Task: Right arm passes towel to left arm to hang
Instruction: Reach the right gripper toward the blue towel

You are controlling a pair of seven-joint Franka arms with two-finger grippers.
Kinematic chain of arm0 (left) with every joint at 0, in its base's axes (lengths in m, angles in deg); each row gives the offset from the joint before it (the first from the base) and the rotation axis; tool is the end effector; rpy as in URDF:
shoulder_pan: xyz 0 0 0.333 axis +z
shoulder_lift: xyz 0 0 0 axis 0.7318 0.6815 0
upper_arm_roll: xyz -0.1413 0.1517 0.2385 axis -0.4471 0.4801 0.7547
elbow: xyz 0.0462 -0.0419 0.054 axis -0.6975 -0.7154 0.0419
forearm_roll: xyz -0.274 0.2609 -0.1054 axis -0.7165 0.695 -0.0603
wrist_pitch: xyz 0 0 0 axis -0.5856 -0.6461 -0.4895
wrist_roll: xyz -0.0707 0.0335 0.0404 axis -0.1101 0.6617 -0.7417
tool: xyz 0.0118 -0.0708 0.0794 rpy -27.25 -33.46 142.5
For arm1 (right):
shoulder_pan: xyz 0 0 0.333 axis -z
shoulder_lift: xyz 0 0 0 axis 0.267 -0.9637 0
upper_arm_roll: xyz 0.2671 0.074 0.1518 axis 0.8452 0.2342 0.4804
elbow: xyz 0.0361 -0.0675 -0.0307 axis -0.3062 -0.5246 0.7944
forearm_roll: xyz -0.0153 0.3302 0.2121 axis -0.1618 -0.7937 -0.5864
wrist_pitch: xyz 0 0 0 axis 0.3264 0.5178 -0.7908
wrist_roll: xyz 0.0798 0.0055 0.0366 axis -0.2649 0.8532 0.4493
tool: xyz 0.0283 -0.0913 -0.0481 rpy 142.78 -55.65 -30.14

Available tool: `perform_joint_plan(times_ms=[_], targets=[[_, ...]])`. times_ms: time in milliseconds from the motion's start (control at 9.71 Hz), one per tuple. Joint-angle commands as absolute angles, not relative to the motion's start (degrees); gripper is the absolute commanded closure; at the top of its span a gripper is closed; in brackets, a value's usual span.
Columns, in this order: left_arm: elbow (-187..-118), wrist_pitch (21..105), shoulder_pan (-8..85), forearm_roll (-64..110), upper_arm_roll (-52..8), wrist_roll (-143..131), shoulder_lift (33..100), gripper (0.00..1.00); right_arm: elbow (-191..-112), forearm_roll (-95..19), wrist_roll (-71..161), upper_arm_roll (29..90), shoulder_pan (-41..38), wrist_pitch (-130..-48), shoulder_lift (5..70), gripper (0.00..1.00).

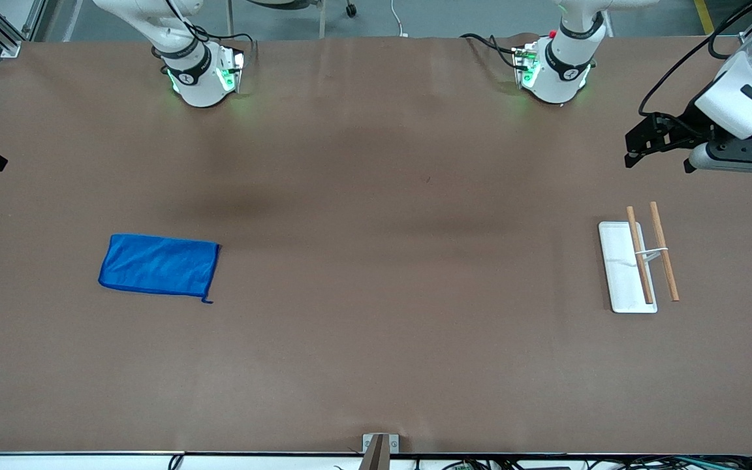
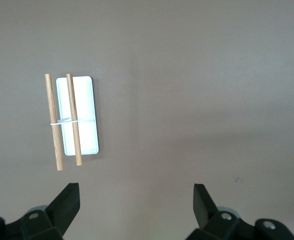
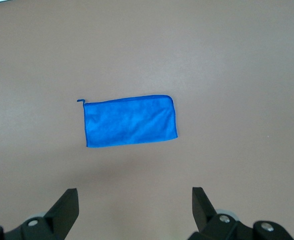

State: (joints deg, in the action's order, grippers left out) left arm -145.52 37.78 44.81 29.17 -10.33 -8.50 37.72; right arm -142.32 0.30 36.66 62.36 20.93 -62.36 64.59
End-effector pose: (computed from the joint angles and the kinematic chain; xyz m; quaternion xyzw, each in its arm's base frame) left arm 0.5329 -0.0901 0.6341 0.9986 -0.0454 0.0182 0.0215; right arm 0.5282 -0.0781 0.6576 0.9949 -0.0979 0.0194 0.0130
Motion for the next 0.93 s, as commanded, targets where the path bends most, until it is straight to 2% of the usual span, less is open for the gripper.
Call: perform_joint_plan(times_ms=[0, 309, 515, 618, 824], targets=[[-147.0, 38.77, 44.75, 29.22, -10.25, -8.28, 38.36, 0.0, -141.85, -0.27, 37.44, 62.9, 21.38, -62.2, 64.72, 0.0], [-144.99, 38.6, 45.01, 29.14, -10.16, -8.37, 40.11, 0.0, -142.11, 0.16, 37.44, 63.17, 21.2, -61.85, 64.46, 0.0], [-144.54, 38.6, 45.1, 29.14, -10.16, -8.28, 40.73, 0.0, -142.64, 0.52, 37.36, 64.48, 20.59, -63.33, 59.65, 0.0], [-144.45, 38.69, 45.1, 29.14, -10.16, -8.28, 40.82, 0.0, -145.08, 0.61, 37.53, 65.01, 20.5, -66.82, 57.62, 0.0], [-144.45, 38.69, 45.1, 29.14, -10.16, -8.28, 40.91, 0.0, -156.3, 0.69, 37.62, 65.1, 20.32, -80.42, 55.5, 0.0]])
